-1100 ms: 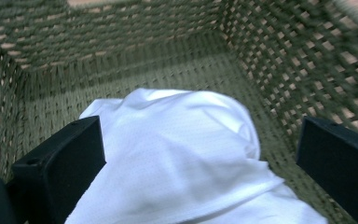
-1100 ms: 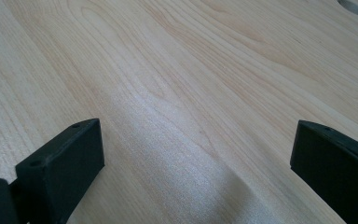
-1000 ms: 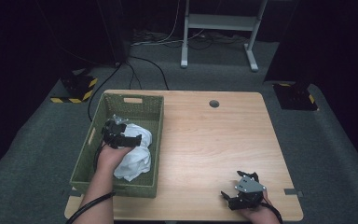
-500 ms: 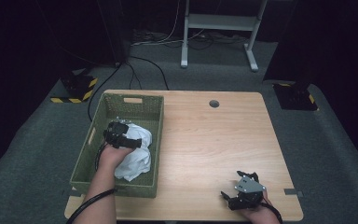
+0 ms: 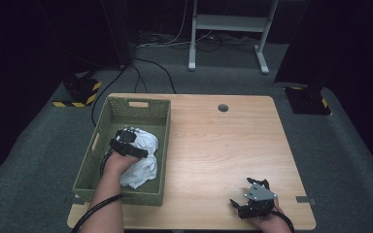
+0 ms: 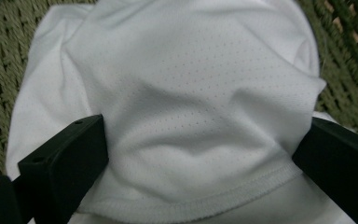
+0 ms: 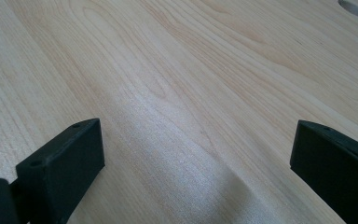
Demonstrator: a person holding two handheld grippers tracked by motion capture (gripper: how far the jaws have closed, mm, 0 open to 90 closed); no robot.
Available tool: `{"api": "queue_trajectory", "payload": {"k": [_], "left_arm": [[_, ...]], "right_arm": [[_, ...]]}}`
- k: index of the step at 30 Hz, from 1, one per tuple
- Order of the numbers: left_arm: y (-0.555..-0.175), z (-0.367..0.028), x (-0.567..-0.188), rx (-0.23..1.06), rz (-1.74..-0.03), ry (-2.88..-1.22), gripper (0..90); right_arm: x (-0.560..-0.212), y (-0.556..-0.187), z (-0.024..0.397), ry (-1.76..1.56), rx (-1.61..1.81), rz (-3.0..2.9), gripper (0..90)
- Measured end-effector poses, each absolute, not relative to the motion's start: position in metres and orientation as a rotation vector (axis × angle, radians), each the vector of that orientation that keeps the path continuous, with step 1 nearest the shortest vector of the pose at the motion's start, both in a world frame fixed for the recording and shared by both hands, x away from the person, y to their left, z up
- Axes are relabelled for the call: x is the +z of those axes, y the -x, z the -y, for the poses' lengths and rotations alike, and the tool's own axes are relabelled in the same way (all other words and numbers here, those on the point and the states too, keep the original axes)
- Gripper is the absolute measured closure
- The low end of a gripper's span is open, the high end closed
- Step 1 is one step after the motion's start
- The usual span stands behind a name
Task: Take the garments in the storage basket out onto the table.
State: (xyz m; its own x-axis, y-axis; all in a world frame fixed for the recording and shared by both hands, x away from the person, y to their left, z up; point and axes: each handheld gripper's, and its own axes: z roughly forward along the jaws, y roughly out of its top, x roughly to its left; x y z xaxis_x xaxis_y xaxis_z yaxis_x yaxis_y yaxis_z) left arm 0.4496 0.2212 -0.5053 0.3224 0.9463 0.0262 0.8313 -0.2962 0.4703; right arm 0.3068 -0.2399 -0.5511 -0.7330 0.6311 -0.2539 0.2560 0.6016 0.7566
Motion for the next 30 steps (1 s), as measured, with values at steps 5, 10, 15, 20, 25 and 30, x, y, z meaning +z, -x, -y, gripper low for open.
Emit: {"api": "queue_trajectory", "payload": {"k": [5, 10, 15, 20, 25, 30], "left_arm": [[-0.449, -0.217, -0.509, 0.384, -1.576, -2.272, 4.1], [-0.448, -0.213, -0.511, 0.388, -1.568, -2.306, 4.0], [-0.448, -0.208, -0.512, 0.447, -1.566, -2.366, 13.1], [-0.446, -0.21, -0.508, 0.473, -1.566, -2.366, 32.8], [-0.445, -0.21, -0.505, 0.512, -1.581, -2.374, 50.6], [-0.445, -0.21, -0.503, 0.536, -1.591, -2.379, 59.8]], "right_arm": [[-0.551, -0.307, 0.24, -0.704, 0.989, -2.321, 2.4], [-0.551, -0.306, 0.239, -0.701, 0.986, -2.323, 2.4], [-0.551, -0.306, 0.24, -0.7, 0.986, -2.321, 2.5], [-0.551, -0.306, 0.239, -0.698, 0.985, -2.32, 2.4], [-0.551, -0.306, 0.24, -0.703, 0.992, -2.318, 2.6], [-0.551, -0.306, 0.24, -0.7, 0.993, -2.315, 2.6]]}}
